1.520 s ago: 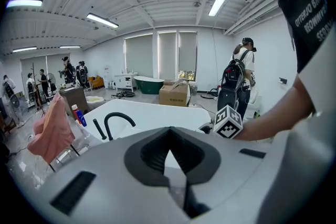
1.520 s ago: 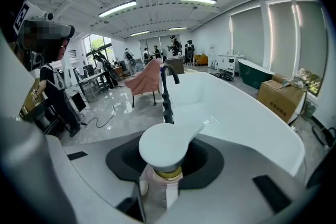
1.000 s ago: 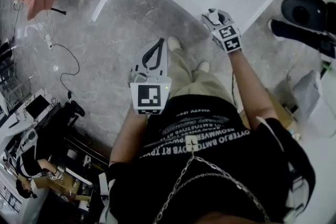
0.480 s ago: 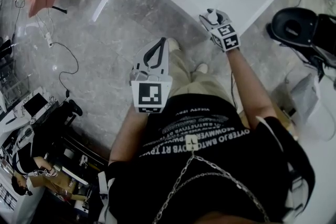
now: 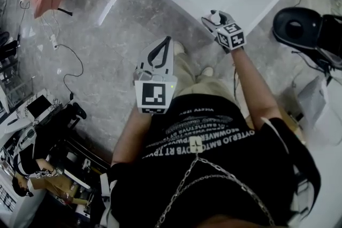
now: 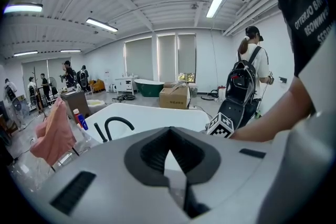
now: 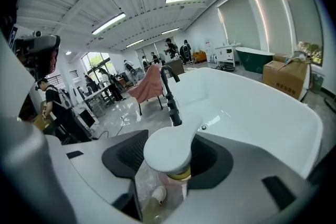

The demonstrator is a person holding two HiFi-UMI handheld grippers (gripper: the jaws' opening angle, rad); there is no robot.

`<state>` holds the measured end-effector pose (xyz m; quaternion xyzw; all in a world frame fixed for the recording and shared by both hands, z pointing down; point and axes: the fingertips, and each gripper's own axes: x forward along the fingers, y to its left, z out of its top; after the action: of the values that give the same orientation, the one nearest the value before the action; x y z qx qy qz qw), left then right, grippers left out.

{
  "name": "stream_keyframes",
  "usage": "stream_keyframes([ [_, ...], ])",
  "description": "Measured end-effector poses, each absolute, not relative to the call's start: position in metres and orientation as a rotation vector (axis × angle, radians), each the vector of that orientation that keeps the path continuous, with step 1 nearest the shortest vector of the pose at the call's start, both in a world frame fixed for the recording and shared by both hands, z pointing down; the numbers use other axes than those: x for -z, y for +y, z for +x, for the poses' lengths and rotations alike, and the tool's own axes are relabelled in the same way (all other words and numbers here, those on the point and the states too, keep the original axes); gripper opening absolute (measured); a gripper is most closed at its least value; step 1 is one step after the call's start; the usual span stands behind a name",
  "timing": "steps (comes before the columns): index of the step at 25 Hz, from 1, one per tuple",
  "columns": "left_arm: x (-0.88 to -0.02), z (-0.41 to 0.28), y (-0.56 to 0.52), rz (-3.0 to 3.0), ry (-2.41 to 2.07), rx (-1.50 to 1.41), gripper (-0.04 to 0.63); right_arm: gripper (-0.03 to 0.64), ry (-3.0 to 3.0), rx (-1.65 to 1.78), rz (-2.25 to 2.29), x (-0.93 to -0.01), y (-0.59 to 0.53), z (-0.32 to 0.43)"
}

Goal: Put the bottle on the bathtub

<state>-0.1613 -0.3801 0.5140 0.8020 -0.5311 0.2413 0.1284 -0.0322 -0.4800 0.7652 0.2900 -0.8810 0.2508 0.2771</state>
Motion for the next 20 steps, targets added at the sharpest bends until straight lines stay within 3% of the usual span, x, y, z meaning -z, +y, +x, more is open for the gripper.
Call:
stream_keyframes([
  [20,-0.484,-0.148,-0.351,2.364,-1.577,-0.671,-0.003,0.216,-2.340,-0.668,0.819,-0.757,-0.452,0.011],
])
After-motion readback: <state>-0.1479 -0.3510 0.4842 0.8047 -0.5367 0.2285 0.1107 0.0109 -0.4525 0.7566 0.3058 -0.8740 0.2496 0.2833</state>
